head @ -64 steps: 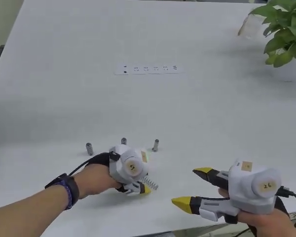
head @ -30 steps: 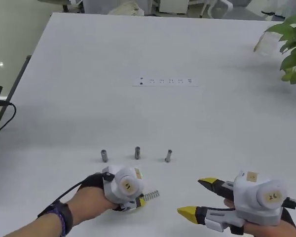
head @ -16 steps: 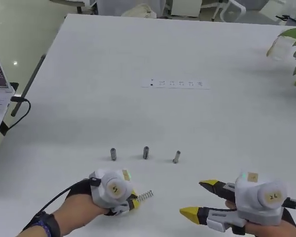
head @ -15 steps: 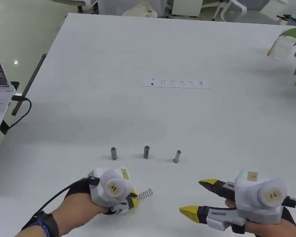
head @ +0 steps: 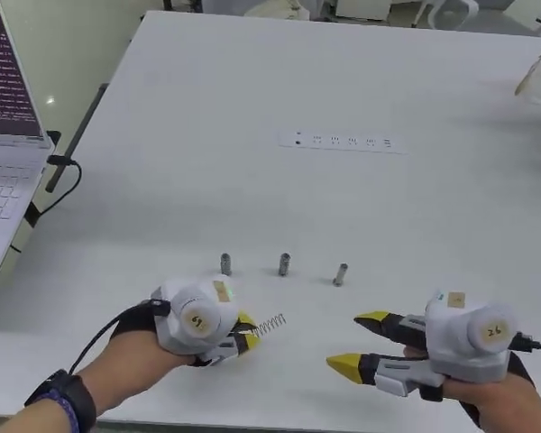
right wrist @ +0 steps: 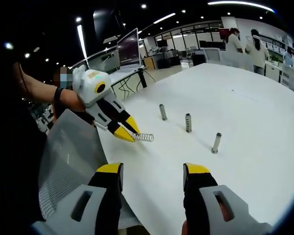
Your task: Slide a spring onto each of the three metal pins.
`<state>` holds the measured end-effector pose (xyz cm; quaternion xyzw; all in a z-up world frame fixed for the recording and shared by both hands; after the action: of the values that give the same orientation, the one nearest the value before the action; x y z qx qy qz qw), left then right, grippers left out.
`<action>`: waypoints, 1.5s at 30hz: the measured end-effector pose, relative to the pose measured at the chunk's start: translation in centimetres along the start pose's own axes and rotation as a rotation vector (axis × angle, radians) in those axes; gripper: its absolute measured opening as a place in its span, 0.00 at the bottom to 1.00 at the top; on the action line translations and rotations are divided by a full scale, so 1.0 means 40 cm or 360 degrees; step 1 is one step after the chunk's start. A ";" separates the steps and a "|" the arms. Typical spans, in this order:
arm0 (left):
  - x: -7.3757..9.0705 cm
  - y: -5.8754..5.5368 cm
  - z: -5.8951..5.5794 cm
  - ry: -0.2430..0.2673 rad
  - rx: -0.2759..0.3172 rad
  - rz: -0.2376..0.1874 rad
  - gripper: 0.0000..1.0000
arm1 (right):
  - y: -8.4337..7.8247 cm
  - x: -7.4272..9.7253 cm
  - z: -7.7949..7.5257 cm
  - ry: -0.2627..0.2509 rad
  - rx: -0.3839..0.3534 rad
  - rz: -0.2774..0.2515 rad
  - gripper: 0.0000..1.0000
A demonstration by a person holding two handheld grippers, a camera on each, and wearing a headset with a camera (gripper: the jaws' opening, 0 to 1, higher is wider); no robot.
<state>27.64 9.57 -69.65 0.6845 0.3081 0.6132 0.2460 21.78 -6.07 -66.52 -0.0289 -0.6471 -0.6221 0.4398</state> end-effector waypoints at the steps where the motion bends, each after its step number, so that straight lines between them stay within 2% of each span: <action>1: 0.003 0.000 -0.001 0.0003 -0.0001 -0.0004 0.02 | 0.004 -0.005 0.003 0.0008 0.0010 0.0000 0.47; 7: 0.015 -0.001 -0.017 0.0005 -0.0001 -0.0025 0.02 | 0.020 -0.025 0.013 0.0059 0.0036 0.0003 0.46; 12: 0.020 0.005 -0.028 0.0004 -0.0010 -0.0043 0.02 | 0.024 -0.038 0.021 0.0101 0.0063 0.0003 0.39; 15: 0.022 0.012 -0.037 0.0000 -0.0023 -0.0050 0.02 | 0.026 -0.046 0.028 0.0132 0.0060 0.0012 0.39; 21: 0.025 0.034 -0.060 -0.0016 -0.0073 -0.0068 0.02 | 0.026 -0.067 0.048 0.0211 0.0090 0.0032 0.38; 33: 0.022 0.060 -0.098 -0.0067 -0.0172 -0.0070 0.02 | 0.035 -0.081 0.076 0.0323 0.0101 0.0028 0.32; 39: 0.022 0.074 -0.115 -0.0098 -0.0230 -0.0072 0.02 | 0.039 -0.079 0.094 0.0396 0.0091 0.0022 0.24; 45: 0.022 0.080 -0.122 -0.0110 -0.0285 -0.0056 0.02 | 0.040 -0.077 0.101 0.0426 0.0086 0.0011 0.17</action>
<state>23.25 7.81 -66.12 0.6750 0.2555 0.6098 0.3275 22.44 -0.81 -66.49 0.0639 -0.5989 -0.6012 0.5251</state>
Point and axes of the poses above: the centre of the closed fingertips' face, and the gripper's own axes: x roughly backward along the fingers, z roughly to its left, y roughly out of its top, the point moved 5 cm from there along x, roughly backward along the fingers, and after that the axes turned 11 degrees about -y, right-handed, at the moved point
